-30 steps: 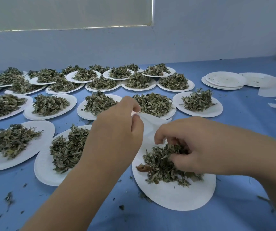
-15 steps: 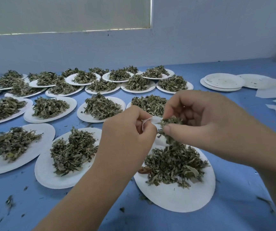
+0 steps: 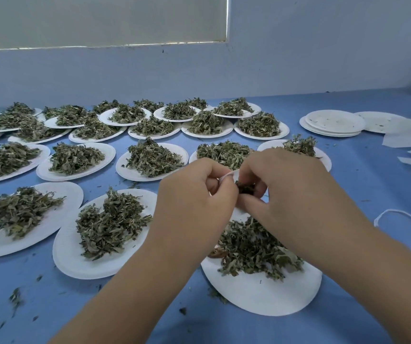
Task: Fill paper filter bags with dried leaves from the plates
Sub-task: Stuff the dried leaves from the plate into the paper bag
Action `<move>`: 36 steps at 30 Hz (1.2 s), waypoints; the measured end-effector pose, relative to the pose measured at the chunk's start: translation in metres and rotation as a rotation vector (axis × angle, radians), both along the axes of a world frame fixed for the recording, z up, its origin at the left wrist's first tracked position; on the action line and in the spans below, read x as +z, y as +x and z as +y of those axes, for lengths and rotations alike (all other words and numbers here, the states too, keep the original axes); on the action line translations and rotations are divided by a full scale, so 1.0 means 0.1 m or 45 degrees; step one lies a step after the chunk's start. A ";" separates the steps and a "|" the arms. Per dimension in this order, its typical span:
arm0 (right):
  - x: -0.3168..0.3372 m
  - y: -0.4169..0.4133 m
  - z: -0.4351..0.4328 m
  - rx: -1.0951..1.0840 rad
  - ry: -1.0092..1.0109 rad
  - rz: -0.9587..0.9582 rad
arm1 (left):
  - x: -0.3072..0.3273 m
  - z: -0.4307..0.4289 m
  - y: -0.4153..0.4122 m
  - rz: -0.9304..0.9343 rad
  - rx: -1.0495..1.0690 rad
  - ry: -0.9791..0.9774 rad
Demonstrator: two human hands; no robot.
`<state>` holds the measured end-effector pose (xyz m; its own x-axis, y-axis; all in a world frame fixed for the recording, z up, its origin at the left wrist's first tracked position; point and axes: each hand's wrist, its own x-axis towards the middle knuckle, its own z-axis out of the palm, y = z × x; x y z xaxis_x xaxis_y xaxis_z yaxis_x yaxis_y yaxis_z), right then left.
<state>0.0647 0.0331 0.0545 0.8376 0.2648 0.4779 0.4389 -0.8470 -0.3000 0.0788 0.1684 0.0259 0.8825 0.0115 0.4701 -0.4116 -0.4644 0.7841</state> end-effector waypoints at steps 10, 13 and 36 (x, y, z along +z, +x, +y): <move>-0.06 0.06 -0.09 0.169 0.273 -0.107 | 0.09 0.08 0.01 -0.006 -0.041 -0.024; -0.09 0.07 -0.04 0.145 0.234 -0.196 | 0.11 0.06 0.02 -0.013 -0.070 0.018; -0.05 0.13 -0.24 0.368 0.309 -0.144 | 0.04 0.24 0.14 0.063 -0.031 -0.170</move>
